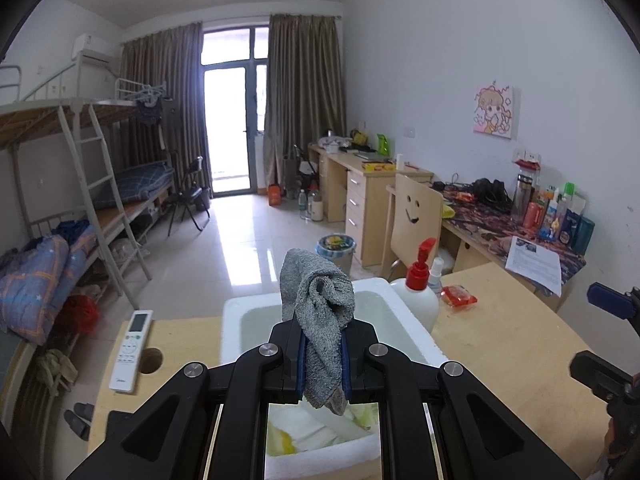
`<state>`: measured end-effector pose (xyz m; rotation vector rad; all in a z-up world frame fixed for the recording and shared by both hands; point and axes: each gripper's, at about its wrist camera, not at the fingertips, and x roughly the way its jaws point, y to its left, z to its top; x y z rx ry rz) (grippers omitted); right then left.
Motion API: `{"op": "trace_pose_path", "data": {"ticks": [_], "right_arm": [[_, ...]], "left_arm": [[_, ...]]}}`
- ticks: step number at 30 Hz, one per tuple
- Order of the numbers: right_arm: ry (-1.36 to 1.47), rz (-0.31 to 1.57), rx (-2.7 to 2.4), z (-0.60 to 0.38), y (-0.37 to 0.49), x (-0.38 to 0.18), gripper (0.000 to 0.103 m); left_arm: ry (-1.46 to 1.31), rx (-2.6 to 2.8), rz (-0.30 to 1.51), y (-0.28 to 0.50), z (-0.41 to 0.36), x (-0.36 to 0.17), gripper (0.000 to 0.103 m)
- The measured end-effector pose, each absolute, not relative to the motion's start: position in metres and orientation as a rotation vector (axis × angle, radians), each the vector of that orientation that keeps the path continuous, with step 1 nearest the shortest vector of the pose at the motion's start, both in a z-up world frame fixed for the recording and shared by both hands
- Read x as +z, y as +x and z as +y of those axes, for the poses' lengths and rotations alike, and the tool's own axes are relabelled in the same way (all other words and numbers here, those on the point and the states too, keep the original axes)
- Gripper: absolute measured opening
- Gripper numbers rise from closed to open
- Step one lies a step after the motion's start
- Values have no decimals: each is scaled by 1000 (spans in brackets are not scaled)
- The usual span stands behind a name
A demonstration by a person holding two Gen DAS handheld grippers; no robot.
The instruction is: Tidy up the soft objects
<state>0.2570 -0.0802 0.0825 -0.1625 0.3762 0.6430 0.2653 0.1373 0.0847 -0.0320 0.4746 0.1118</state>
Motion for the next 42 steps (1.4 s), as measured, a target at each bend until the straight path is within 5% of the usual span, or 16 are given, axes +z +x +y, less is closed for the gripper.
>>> {"op": "trace_pose_path", "data": {"ticks": [10,13,15,18,42], "right_arm": [[-128,398,599,-97,254,77,93],[-121,413,595,-99,255,71,94],[-118,422,591,-99,255,69,94],[-112,423,591,-100,253,68,94],[-49,302,640,-115,165,90,102]], "left_arm": [[-45,91,528,291,143,69,15],[-35,106,546,295,143,64,47],[-30,119,531,293,142,64,85],[-53,144,501,286,144,71,97],[-34,200,333,135,107,104,102]]}}
